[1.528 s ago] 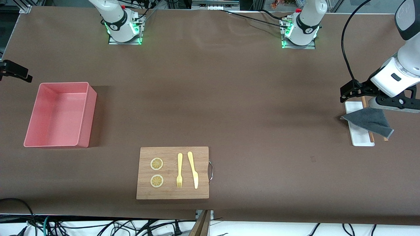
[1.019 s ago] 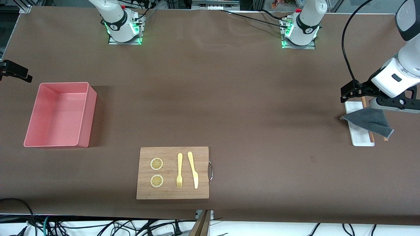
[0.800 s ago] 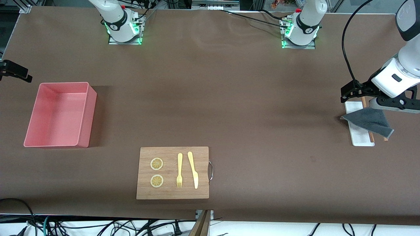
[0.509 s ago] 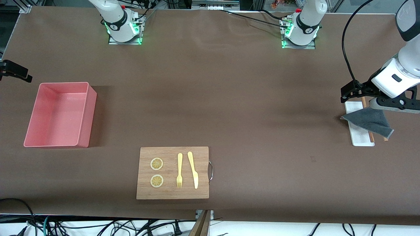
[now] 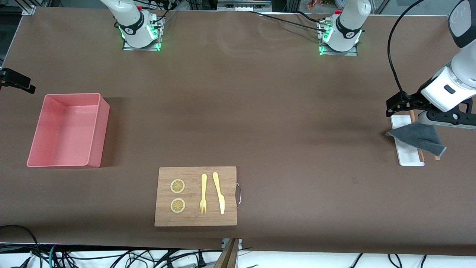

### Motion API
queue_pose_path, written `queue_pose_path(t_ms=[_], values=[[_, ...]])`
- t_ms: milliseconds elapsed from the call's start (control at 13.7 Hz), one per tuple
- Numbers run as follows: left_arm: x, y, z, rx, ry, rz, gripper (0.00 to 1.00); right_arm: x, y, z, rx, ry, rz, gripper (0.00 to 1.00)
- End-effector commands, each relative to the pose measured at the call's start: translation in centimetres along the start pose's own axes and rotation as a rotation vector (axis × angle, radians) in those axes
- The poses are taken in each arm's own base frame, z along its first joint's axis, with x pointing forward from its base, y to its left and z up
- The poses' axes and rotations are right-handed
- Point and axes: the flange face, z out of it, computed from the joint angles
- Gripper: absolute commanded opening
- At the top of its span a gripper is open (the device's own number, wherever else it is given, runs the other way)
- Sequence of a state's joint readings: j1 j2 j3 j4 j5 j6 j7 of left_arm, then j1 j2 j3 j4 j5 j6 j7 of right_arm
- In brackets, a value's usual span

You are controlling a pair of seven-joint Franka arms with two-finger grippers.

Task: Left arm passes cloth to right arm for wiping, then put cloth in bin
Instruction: 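Lower the left gripper onto the grey cloth on the white holder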

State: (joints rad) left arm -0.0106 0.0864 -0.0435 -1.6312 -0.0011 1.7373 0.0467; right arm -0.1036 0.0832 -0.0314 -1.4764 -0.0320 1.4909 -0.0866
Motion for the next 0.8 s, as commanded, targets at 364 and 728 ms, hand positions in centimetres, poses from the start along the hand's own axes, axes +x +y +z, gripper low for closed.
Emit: queue_pose_path(t_ms=[364, 728], values=[[1.4, -0.5, 2.0, 0.007, -0.052, 0.002, 1.0, -0.2, 0.5, -0.2, 0.015, 0.005, -0.005, 1.0], [4.6, -4.0, 3.2, 0.039, -0.039, 0.047, 1.0, -0.2, 0.5, -0.2, 0.015, 0.005, -0.005, 1.0]])
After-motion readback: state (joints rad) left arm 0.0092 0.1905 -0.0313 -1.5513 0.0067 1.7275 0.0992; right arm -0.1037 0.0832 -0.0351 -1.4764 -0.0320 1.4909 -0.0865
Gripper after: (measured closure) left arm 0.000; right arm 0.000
